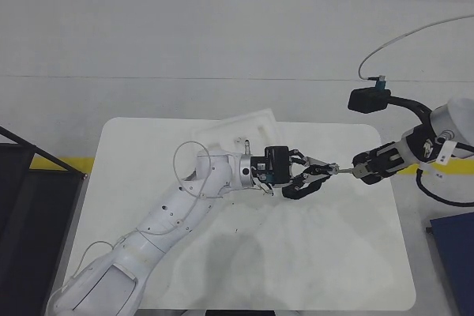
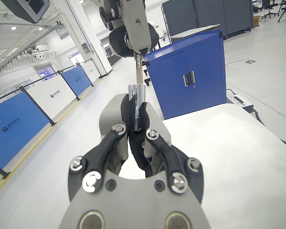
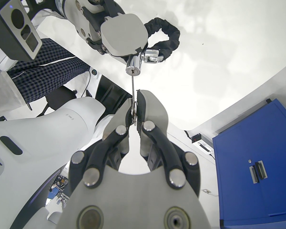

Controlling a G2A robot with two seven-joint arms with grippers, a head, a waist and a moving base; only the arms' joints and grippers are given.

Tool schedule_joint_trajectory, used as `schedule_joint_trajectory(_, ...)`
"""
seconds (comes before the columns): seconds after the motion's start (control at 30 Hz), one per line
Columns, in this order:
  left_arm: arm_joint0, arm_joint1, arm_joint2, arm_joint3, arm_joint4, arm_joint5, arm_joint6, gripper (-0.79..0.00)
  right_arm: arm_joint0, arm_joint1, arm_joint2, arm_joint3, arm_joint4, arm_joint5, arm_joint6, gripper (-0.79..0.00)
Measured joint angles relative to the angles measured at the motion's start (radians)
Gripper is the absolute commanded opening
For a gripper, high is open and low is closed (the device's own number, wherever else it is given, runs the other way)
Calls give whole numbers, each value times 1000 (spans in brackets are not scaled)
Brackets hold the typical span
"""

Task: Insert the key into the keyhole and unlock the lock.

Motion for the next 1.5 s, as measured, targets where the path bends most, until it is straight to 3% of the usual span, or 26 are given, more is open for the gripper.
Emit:
schedule_joint_trajectory(0.8,-11,3,10,5,-12,-14,4,-785,8,-22,-13,15,-14,0,0,-785)
schedule_joint_trajectory(1.5,-4,1,11,3,-54,-19,-58,-785,17,-57,-38,16,-60,0,0,-785)
